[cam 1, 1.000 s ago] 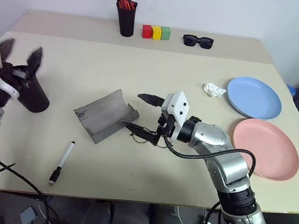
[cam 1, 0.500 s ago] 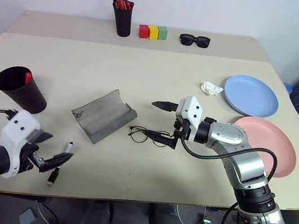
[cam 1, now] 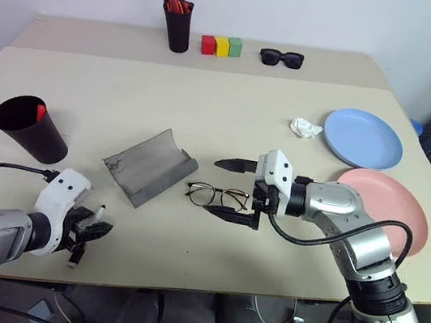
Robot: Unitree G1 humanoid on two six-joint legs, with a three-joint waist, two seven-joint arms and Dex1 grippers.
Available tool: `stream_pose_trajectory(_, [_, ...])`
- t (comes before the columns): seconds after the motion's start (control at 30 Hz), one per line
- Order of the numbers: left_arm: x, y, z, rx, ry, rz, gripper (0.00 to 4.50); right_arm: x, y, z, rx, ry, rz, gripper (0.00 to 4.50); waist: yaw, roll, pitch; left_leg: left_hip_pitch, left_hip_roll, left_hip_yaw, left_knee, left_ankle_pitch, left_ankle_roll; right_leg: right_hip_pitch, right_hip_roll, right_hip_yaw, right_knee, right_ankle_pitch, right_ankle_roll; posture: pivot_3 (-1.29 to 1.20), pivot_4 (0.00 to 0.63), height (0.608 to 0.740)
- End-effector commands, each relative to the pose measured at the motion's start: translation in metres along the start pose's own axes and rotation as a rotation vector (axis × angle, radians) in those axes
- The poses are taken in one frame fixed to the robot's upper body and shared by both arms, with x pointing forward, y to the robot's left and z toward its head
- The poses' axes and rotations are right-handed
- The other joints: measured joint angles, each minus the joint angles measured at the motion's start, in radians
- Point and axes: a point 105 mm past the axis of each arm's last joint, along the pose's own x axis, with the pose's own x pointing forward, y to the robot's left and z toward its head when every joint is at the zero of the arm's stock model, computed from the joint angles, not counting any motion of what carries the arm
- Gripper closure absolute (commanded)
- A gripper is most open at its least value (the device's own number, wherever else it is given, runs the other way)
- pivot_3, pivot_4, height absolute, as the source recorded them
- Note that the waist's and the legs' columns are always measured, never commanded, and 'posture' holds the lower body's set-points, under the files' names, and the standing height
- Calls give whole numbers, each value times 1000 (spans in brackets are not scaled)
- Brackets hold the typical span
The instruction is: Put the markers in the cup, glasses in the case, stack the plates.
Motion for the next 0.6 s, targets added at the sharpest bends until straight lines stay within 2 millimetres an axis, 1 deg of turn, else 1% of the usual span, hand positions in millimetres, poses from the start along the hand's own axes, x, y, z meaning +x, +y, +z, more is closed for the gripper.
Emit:
stream_pose_trajectory(0.03, [4, 2, -5, -2, 26, 29, 3827, 4, 5, 11, -36, -40, 11, 0, 0, 0, 0, 0, 0, 0, 0, 0, 0, 0, 0, 0, 0, 0, 0, 0, 150, 740])
stream_pose_trajectory(0.07, [3, 6, -2, 9, 15, 52, 4378, 4, 6, 11, -36, -39, 11, 0, 0, 0, 0, 0, 0, 0, 0, 0, 0, 0, 0, 0, 0, 0, 0, 0, 150, 740])
stream_pose_trajectory(0.1, [2, 13, 2, 29, -9, 89, 4451, 5, 6, 11, -36, -40, 11, 0, 0, 0, 0, 0, 0, 0, 0, 0, 0, 0, 0, 0, 0, 0, 0, 0, 150, 740])
stream_pose_trajectory(0.17, [-3, 29, 15, 67, -81, 177, 4451, 5, 5, 10, -36, -40, 11, 0, 0, 0, 0, 0, 0, 0, 0, 0, 0, 0, 0, 0, 0, 0, 0, 0, 150, 740])
stream_pose_trajectory(0.23, [-11, 46, 34, 106, -217, 270, 4451, 6, 5, 10, -37, -40, 10, 0, 0, 0, 0, 0, 0, 0, 0, 0, 0, 0, 0, 0, 0, 0, 0, 0, 150, 740])
stream_pose_trajectory(0.27, [-17, 51, 42, 124, -285, 299, 4451, 6, 5, 10, -37, -40, 10, 0, 0, 0, 0, 0, 0, 0, 0, 0, 0, 0, 0, 0, 0, 0, 0, 0, 150, 740])
stream_pose_trajectory(0.3, [-25, 55, 53, 145, -386, 321, 4451, 6, 5, 10, -38, -41, 9, 0, 0, 0, 0, 0, 0, 0, 0, 0, 0, 0, 0, 0, 0, 0, 0, 0, 150, 740])
stream_pose_trajectory(0.33, [-31, 56, 60, 161, -451, 333, 4451, 6, 4, 10, -39, -42, 8, 0, 0, 0, 0, 0, 0, 0, 0, 0, 0, 0, 0, 0, 0, 0, 0, 0, 150, 740])
stream_pose_trajectory(0.4, [-43, 52, 73, 181, -583, 313, 4451, 8, 0, 13, -51, -60, -16, 0, 0, 0, 0, -1, 0, 1, 0, 0, 0, 0, -1, 0, -1, 0, -1, 0, 150, 740])
stream_pose_trajectory(0.47, [-66, 53, 97, 115, -808, 295, 4451, 15, -28, 25, -56, -131, -182, 0, 0, 0, 0, -1, 0, 1, -2, 0, 0, -1, -1, 0, -2, 0, -1, 0, 150, 740])
stream_pose_trajectory(0.5, [-73, 55, 104, 90, -874, 292, 4451, 17, -37, 29, -62, -153, -235, 0, 0, 0, 0, 0, 0, 1, -2, 0, 0, -1, -1, 0, -1, 0, -1, 0, 150, 740])
stream_pose_trajectory(0.53, [-84, 61, 116, 71, -963, 321, 4451, 21, -43, 31, -61, -162, -265, 0, 0, 0, 0, 0, 0, 1, -1, 0, -1, -1, 0, 0, 0, 1, -1, 0, 150, 740])
stream_pose_trajectory(0.6, [-99, 78, 133, 62, -1061, 441, 4451, 29, -44, 32, -60, -163, -266, 0, 6, -1, 0, 0, 1, 0, -1, 1, -2, -1, 1, -1, 1, 2, -1, 0, 150, 740])
